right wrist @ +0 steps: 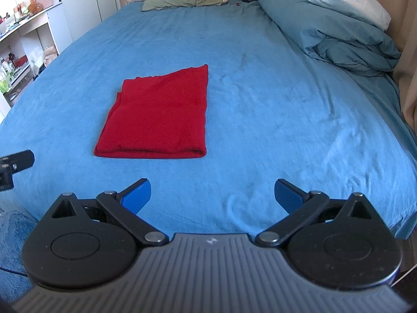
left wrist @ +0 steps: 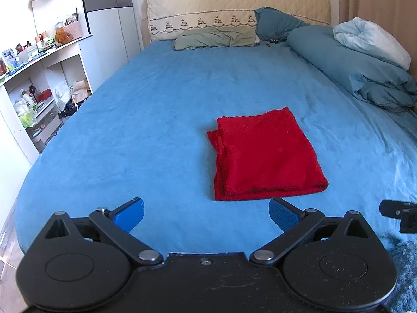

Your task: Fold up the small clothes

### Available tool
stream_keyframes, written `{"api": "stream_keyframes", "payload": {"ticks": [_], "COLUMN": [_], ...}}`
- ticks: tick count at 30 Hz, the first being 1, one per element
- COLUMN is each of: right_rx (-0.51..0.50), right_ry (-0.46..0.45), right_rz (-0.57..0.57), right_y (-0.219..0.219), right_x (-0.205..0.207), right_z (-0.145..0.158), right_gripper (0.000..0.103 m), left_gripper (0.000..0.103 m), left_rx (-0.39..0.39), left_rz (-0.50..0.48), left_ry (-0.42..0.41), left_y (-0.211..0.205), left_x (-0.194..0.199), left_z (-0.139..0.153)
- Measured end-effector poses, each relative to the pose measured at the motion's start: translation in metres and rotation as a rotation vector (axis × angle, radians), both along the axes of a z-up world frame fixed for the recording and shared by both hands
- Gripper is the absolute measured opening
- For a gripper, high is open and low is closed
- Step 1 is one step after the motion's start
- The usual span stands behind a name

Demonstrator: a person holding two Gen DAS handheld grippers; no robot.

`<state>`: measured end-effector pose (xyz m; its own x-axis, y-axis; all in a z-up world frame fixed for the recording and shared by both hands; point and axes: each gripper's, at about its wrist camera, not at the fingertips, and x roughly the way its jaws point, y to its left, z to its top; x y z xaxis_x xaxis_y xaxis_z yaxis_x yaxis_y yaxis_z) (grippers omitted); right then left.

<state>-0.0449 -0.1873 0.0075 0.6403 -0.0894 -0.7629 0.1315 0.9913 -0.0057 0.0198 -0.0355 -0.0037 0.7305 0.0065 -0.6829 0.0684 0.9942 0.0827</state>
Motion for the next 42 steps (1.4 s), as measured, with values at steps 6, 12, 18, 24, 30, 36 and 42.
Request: {"api": "stream_keyframes", "payload": {"ticks": [6, 12, 18, 24, 30, 36, 42], "right_rx": [0.002, 0.006, 0.008, 0.008, 0.008, 0.008, 0.008], "right_ry": [0.002, 0.003, 0.003, 0.002, 0.002, 0.002, -0.001], "right_rz": [-0.002, 0.0, -0.001, -0.001, 0.0, 0.0, -0.003], "right_y": [0.004, 0.003, 0.003, 0.004, 0.007, 0.008, 0.013], "right_x": [0.0, 0.0, 0.0, 0.0, -0.001, -0.001, -0.001], "right_z": [-0.001, -0.001, -0.001, -0.001, -0.001, 0.0, 0.0], "right_gripper": [0.103, 0.103, 0.103, 0.103, 0.103, 0.103, 0.103], "left_gripper": [0.103, 0.103, 0.103, 0.103, 0.103, 0.103, 0.103], "left_rx": [0.002, 0.004, -0.003, -0.004, -0.009, -0.008, -0.002], "left_rz": [-0.001, -0.006, -0.005, -0.011, -0.011, -0.012, -0.02], "left_ry": [-0.007, -0.009, -0.014, -0.015, -0.02, -0.021, -0.018], "left_y": [0.002, 0.003, 0.006, 0.008, 0.009, 0.009, 0.01], "left_x": [-0.002, -0.003, -0.003, -0.004, -0.005, -0.005, -0.005], "left_z": [0.002, 0.003, 0.005, 0.005, 0.006, 0.006, 0.007]}}
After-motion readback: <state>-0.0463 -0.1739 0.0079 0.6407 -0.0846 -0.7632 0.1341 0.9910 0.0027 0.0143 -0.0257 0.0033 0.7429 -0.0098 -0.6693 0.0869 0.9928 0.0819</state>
